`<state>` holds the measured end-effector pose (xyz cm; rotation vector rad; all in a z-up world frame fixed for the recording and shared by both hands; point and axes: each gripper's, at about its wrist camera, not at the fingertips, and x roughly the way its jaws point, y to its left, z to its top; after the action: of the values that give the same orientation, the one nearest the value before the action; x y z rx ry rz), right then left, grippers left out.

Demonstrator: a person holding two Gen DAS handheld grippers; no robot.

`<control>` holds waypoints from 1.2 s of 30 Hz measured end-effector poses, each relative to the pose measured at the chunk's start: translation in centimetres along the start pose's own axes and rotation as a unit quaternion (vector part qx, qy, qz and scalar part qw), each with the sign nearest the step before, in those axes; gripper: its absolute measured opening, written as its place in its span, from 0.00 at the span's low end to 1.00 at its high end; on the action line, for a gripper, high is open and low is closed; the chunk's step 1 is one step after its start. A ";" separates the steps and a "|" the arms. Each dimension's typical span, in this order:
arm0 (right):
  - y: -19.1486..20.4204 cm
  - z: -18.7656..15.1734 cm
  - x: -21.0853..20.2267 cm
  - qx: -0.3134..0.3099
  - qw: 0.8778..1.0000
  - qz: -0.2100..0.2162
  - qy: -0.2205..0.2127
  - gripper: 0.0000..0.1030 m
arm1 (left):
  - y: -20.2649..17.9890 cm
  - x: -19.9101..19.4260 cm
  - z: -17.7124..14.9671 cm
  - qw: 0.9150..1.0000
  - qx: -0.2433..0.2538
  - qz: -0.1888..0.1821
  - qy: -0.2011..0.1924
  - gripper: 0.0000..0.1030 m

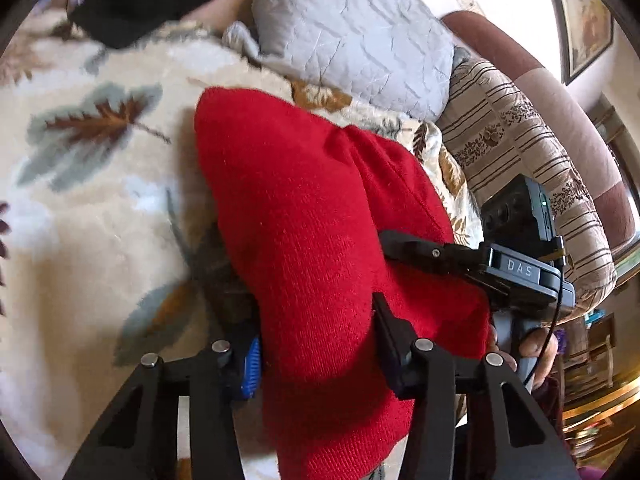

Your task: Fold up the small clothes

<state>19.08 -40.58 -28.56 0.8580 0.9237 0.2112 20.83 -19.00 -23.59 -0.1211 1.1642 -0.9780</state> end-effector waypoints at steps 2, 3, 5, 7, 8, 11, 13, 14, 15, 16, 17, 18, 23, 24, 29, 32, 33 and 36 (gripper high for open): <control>1.0 -0.2 -0.5 -0.010 1.000 0.008 -0.007 0.49 | -0.3 -1.5 0.0 1.000 0.007 0.003 -0.015 0.48; 1.1 -0.6 -1.2 -0.015 1.000 0.012 -0.010 0.49 | -0.4 -2.3 -0.1 1.000 0.011 0.006 -0.023 0.48; 2.5 -1.1 -1.8 -0.028 0.999 0.021 -0.020 0.49 | -0.5 -3.5 -0.5 0.999 0.017 0.011 -0.034 0.48; 3.7 -1.7 -2.6 -0.039 0.998 0.027 -0.028 0.49 | -0.6 -4.9 -1.0 0.998 0.029 0.015 -0.048 0.48; 4.3 -2.1 -2.9 -0.044 0.998 0.032 -0.033 0.49 | -0.7 -5.2 -1.0 0.998 0.033 0.017 -0.052 0.48; 5.9 -3.3 -3.6 -0.056 0.996 0.044 -0.045 0.49 | -0.5 -6.7 -1.9 0.997 0.041 0.019 -0.066 0.48; 6.6 -4.2 -3.7 -0.061 0.996 0.046 -0.046 0.49 | -0.5 -7.4 -2.6 0.997 0.040 0.023 -0.069 0.48; 6.9 -4.6 -3.7 -0.061 0.996 0.047 -0.044 0.49 | -0.5 -7.9 -3.1 0.996 0.039 0.027 -0.071 0.48; 7.3 -4.9 -3.5 -0.063 0.996 0.046 -0.043 0.49 | -0.4 -8.3 -3.7 0.996 0.038 0.031 -0.072 0.48; 7.7 -5.4 -3.3 -0.064 0.996 0.044 -0.041 0.49 | -0.3 -8.7 -4.4 0.996 0.036 0.035 -0.072 0.48; 7.9 -6.1 -3.1 -0.066 0.996 0.039 -0.039 0.49 | -0.3 -8.7 -4.8 0.996 0.035 0.038 -0.072 0.48; 8.1 -6.6 -2.9 -0.068 0.996 0.033 -0.037 0.49 | 0.0 -8.7 -5.4 0.996 0.032 0.041 -0.070 0.48; 6.3 -9.6 -0.9 -0.054 0.998 -0.013 -0.010 0.50 | 1.0 -6.0 -7.7 0.995 0.031 0.097 -0.018 0.54; 5.6 -10.1 0.2 -0.044 0.998 -0.037 0.005 0.54 | 1.2 -4.9 -8.2 0.991 0.039 0.130 0.000 0.58; 5.7 -11.4 -1.5 -0.051 0.993 -0.097 -0.036 0.66 | 0.1 -6.6 -9.3 0.980 0.074 0.183 -0.039 0.68; 7.4 -12.6 -4.6 -0.095 0.976 -0.165 -0.110 0.66 | -0.7 -8.5 -10.6 0.969 0.078 0.222 -0.077 0.68; 8.1 -13.1 -5.6 -0.109 0.967 -0.186 -0.138 0.66 | -0.8 -8.9 -10.9 0.967 0.074 0.229 -0.087 0.69; 10.1 -14.6 -6.8 -0.166 0.949 -0.206 -0.171 0.50 | -0.9 -8.5 -11.9 0.958 0.079 0.262 -0.090 0.74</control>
<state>5.63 -29.16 -21.52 0.3587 0.6935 -0.1420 10.23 -8.97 -22.20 0.2167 0.8806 -0.5693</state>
